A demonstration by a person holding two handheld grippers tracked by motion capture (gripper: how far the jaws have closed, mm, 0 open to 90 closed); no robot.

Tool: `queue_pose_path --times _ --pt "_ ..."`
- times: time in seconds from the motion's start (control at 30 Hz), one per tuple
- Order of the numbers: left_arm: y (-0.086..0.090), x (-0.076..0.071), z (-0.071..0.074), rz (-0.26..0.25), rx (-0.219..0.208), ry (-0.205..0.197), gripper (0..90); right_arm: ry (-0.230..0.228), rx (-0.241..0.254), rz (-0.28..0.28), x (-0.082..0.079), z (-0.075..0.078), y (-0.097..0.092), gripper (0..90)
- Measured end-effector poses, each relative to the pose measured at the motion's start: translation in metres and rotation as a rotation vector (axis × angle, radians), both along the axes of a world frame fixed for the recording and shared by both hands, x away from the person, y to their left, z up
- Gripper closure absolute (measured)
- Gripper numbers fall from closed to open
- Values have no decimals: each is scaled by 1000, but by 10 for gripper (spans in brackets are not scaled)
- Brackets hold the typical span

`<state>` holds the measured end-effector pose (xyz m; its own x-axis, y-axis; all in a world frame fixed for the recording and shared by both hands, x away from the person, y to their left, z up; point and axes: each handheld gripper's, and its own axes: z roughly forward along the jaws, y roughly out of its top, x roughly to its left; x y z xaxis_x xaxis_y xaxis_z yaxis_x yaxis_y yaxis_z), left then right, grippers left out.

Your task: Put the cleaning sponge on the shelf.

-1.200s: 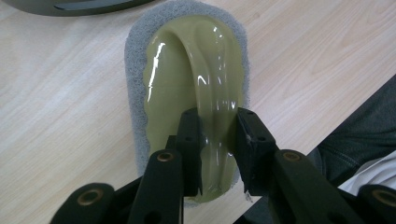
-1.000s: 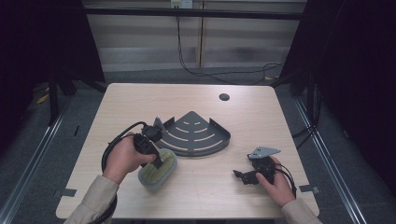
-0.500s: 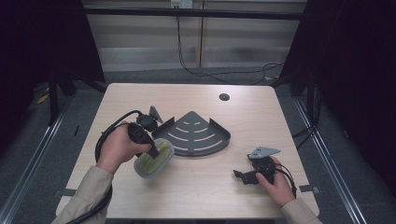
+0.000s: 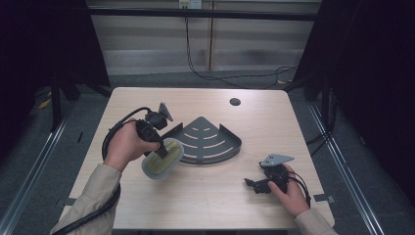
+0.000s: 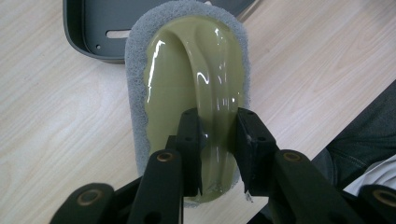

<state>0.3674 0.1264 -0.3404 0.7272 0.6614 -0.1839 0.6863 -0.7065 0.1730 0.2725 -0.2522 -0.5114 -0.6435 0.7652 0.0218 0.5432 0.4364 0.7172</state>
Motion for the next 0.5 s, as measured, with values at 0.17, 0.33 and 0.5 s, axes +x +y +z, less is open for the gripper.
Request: queue_pose_path --times 0.17,0.33,0.5 --pt "-1 5 2 1 3 2 724 0 1 1 0 0 0 106" --pt "-4 12 5 -11 4 -19 724 0 1 0 0 0 0 106" --pt "-7 18 6 -20 0 -22 724 0 1 1 0 0 0 106"
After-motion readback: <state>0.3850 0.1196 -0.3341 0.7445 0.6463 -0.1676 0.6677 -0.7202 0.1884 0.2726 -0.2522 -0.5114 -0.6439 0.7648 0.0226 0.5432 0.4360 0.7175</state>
